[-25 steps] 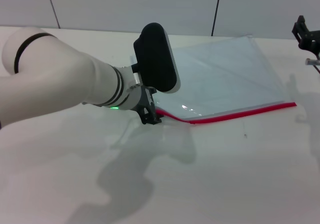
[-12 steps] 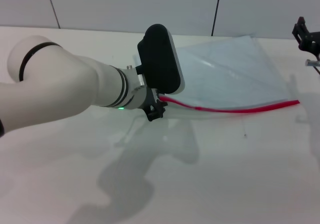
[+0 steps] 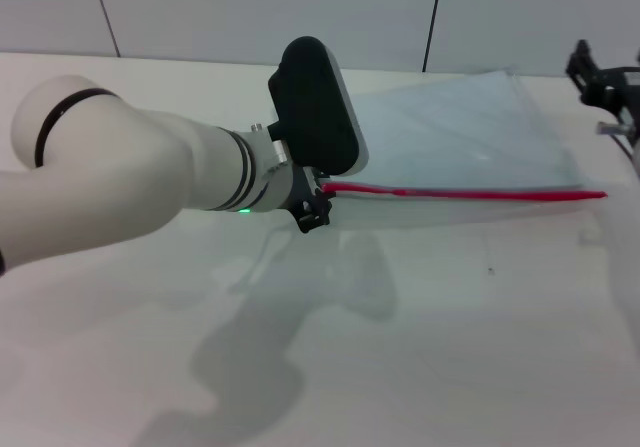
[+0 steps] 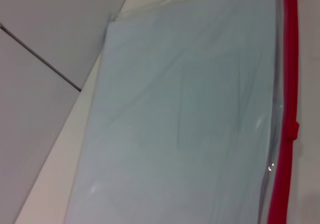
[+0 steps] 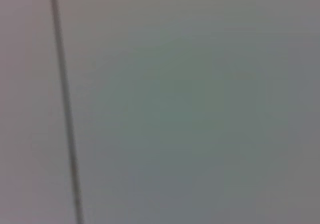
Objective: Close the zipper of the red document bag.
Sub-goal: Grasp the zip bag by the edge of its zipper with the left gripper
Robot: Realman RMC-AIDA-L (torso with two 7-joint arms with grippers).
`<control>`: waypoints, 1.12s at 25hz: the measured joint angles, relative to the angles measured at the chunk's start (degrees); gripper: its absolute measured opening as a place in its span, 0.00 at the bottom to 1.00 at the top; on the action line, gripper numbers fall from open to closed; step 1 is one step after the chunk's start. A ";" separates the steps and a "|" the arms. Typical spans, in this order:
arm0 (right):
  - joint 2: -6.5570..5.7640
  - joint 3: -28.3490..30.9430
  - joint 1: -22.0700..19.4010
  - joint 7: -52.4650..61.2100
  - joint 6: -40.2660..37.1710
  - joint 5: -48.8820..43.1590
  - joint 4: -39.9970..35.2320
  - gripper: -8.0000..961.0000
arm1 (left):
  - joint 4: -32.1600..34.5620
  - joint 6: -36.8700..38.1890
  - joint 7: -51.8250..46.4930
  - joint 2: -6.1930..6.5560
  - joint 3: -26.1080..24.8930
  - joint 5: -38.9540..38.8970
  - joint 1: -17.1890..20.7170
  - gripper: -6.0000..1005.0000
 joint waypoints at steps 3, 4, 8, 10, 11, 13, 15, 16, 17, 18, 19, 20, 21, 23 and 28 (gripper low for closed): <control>-0.29 1.59 0.28 -2.05 5.30 -0.40 -2.03 0.73 | 0.49 -0.10 -0.44 0.00 -0.28 0.10 0.62 0.12; -0.39 2.81 0.31 -3.24 7.51 -0.42 -2.84 0.73 | 0.67 -0.10 -0.74 0.04 -0.38 0.22 0.76 0.11; -0.39 9.45 -1.11 -9.45 17.30 -0.47 -7.94 0.73 | 3.87 -0.07 -2.40 0.13 -0.57 2.56 2.42 0.10; -0.40 13.98 -2.06 -13.63 24.78 -0.50 -11.35 0.73 | 6.96 -0.09 -2.96 0.17 -0.71 4.41 4.17 0.09; -0.40 16.44 -2.50 -15.57 28.96 -0.51 -12.96 0.73 | 8.52 -0.14 -3.11 0.20 -0.91 5.13 5.00 0.09; -0.36 20.84 -3.32 -18.71 36.65 -0.52 -15.84 0.73 | 11.45 -0.28 -3.18 0.24 -1.57 6.10 6.44 0.08; -0.29 24.75 -4.10 -21.86 44.08 -0.53 -18.51 0.73 | 13.77 -0.33 -3.03 0.28 -2.23 6.40 7.51 0.08; -0.24 26.36 -4.38 -23.40 47.02 -0.53 -19.66 0.73 | 14.90 -0.42 -2.96 0.30 -2.58 6.46 8.04 0.07; -0.20 27.42 -4.59 -24.79 49.41 -0.52 -20.64 0.73 | 15.83 -0.54 -2.85 0.33 -2.90 6.49 8.59 0.07; -0.18 28.25 -4.72 -26.45 51.60 -0.52 -21.45 0.73 | 16.51 -0.72 -2.77 0.35 -3.16 6.52 9.04 0.07; -0.22 28.74 -4.77 -28.21 53.51 -0.52 -22.14 0.72 | 17.14 -1.05 -2.67 0.36 -3.33 6.55 9.46 0.07; -0.21 28.97 -4.77 -30.03 55.32 -0.52 -22.70 0.72 | 17.69 -1.44 -2.62 0.36 -3.42 6.57 9.82 0.07; -0.26 29.03 -4.76 -31.71 56.72 -0.54 -23.11 0.72 | 17.97 -1.63 -2.60 0.38 -3.46 6.58 10.08 0.07; -0.26 29.05 -4.70 -34.33 59.34 -0.55 -23.75 0.71 | 18.31 -1.77 -2.60 0.42 -3.51 6.59 10.26 0.06; -0.26 28.68 -3.92 -38.70 64.45 -2.06 -24.37 0.71 | 18.41 -1.78 -2.54 0.44 -3.55 6.62 10.29 0.06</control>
